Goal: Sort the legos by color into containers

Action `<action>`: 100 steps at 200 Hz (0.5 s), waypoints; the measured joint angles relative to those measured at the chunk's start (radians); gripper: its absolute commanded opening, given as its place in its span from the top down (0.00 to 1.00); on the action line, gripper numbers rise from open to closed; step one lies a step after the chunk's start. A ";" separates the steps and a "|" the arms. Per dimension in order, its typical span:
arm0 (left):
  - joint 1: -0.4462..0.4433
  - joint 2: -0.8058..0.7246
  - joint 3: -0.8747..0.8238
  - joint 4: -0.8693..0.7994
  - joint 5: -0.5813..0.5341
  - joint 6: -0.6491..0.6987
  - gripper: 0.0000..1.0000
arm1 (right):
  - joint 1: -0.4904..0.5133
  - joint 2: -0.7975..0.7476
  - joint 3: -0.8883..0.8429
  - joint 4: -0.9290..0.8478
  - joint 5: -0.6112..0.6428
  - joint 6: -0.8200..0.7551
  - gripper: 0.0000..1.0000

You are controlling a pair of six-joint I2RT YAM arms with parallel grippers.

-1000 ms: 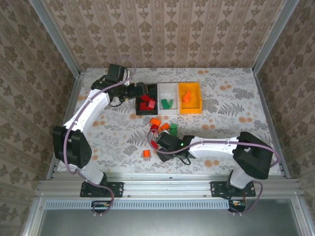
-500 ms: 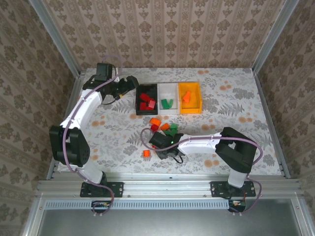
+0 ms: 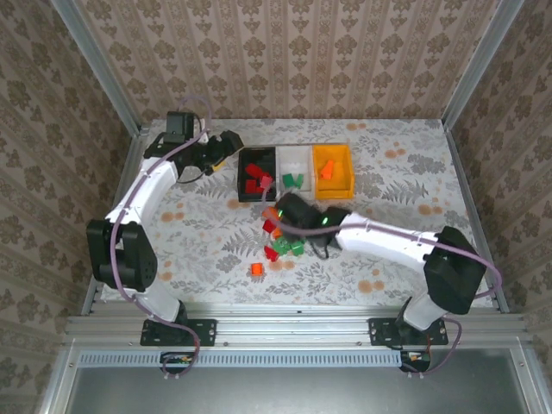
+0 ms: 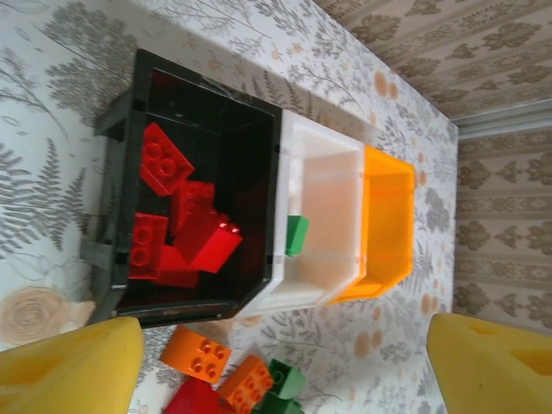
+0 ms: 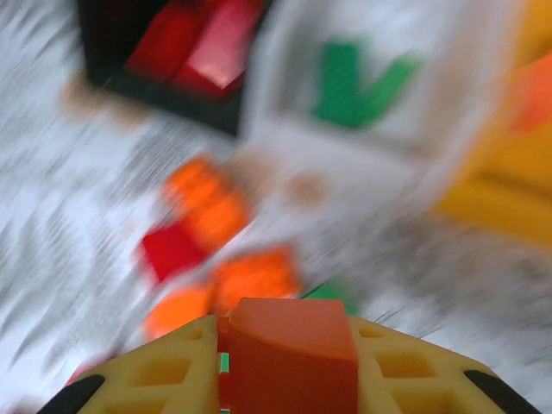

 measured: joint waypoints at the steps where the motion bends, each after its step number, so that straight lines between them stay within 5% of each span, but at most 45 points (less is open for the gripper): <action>1: 0.000 0.002 0.000 0.001 0.002 0.000 0.14 | -0.012 0.006 0.009 0.000 0.001 -0.003 0.72; 41: -0.017 0.074 -0.016 0.024 0.069 -0.039 0.14 | -0.256 0.296 0.334 -0.022 0.015 -0.046 0.72; 100: -0.035 0.077 -0.014 0.028 0.094 -0.040 0.14 | -0.348 0.535 0.547 -0.132 0.010 -0.047 0.67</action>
